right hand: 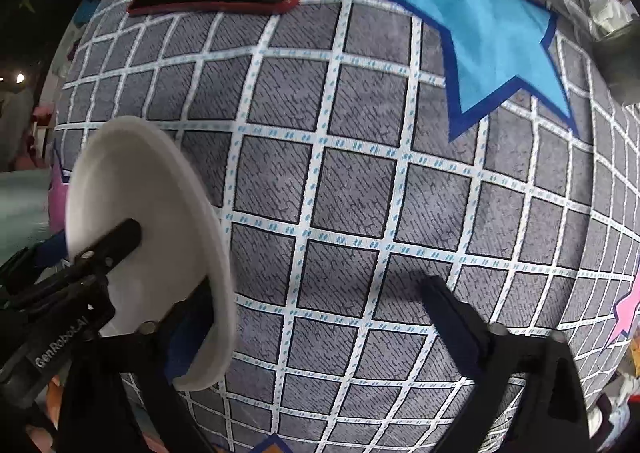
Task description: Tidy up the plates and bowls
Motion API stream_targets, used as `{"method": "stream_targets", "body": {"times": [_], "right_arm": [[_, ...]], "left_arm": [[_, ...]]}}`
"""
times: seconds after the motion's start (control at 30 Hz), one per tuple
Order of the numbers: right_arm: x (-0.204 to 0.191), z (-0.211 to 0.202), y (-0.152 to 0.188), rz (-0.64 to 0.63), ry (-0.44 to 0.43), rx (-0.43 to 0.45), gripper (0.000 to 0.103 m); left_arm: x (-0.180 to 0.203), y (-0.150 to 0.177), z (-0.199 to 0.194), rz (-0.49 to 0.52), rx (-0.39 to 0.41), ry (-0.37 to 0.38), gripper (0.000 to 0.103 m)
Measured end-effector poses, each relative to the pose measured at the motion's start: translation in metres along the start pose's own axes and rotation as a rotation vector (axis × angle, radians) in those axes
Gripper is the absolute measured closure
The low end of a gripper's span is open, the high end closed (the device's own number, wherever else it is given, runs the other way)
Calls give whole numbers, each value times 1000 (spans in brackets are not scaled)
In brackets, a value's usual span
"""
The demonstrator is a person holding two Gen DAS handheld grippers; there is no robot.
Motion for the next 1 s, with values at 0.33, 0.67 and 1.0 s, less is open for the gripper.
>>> {"method": "stream_targets", "body": {"times": [0.33, 0.67, 1.0], "right_arm": [[-3, -6, 8, -13, -170, -21, 85], [55, -8, 87, 56, -170, -87, 85], [99, -4, 142, 159, -172, -109, 84]], "left_arm": [[45, 13, 1, 88, -18, 13, 59], [117, 71, 8, 237, -55, 45, 59], [155, 99, 13, 300, -95, 71, 59]]}}
Point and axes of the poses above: each gripper's, at about its wrist camera, not at the fingertips, and z roughly the way its jaws point, x to its right, y to its underside, the point moved 6 cm from there along z, roughly the way its jaws point, and after that the axes turned 7 degrees about -z, right-handed, at the moved point
